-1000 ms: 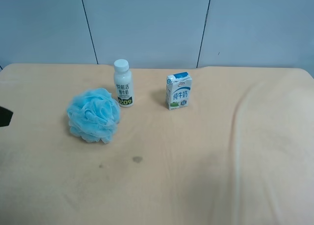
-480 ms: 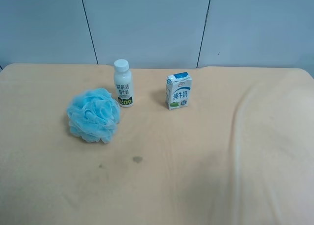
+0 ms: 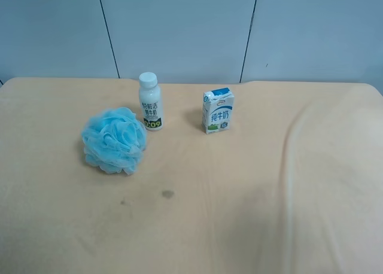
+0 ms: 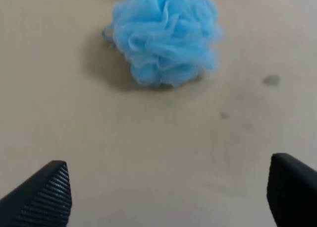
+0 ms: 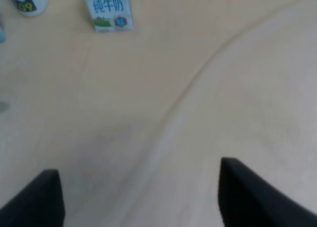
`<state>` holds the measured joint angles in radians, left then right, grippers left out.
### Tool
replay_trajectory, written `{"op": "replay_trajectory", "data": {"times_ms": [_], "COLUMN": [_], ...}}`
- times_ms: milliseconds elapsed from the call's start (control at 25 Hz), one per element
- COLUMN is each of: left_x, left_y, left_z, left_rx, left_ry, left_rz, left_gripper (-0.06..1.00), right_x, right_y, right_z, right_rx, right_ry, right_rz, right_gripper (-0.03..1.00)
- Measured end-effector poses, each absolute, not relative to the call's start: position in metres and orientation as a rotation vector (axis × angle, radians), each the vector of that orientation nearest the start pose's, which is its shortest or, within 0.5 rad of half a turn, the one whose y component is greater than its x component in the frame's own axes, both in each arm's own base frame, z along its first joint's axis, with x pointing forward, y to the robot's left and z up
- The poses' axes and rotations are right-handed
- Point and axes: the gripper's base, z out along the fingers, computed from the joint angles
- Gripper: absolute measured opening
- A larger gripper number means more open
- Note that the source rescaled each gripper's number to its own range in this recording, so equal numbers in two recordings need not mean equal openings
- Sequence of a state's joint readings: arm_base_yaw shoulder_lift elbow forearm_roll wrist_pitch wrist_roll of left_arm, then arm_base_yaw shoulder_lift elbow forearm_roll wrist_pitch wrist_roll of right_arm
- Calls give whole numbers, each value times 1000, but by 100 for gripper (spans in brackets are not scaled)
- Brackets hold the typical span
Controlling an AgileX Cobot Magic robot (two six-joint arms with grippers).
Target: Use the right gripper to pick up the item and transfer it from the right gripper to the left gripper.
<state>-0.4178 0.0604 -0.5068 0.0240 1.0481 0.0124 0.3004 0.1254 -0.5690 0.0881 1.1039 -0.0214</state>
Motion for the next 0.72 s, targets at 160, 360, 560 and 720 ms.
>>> {"op": "replay_trajectory", "data": {"times_ms": [160, 360, 560, 720], "left_x": [0, -4, -5, -5], "left_y": [2, 3, 3, 3], "left_z": [279, 279, 279, 279], "left_rx": [440, 433, 433, 433], "left_ry": [2014, 1986, 1985, 1985], "left_rz": [-229, -240, -244, -244], "left_gripper": [77, 77, 77, 77], "right_x": [4, 4, 4, -9], "right_y": [9, 9, 9, 5], "right_z": [293, 293, 293, 294], "right_rx": [-348, -348, -348, -338], "right_ry": [2124, 2125, 2124, 2044], "right_rz": [270, 270, 270, 277], "right_gripper": [68, 68, 68, 68]}}
